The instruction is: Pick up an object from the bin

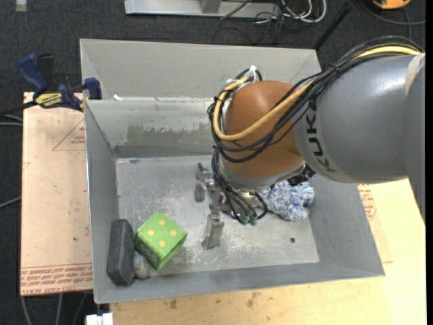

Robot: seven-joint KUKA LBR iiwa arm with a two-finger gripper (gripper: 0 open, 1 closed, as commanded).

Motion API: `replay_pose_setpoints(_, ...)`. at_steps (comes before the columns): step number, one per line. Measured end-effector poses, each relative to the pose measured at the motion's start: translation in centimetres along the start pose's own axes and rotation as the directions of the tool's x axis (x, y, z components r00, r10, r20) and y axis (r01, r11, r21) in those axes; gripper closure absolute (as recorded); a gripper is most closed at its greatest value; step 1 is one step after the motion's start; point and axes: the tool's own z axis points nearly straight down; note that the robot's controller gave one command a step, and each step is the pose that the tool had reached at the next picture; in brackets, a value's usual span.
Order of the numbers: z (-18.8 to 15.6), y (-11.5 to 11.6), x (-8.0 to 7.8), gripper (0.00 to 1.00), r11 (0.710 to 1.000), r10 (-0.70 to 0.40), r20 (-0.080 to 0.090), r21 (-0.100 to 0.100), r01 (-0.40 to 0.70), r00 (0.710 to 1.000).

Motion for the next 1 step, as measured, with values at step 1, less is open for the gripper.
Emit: replay_pose_setpoints(1, -0.45, -0.07, -0.15, 0.0, 1.0, 0.004, 0.008, -0.001, -0.003, 1.0)
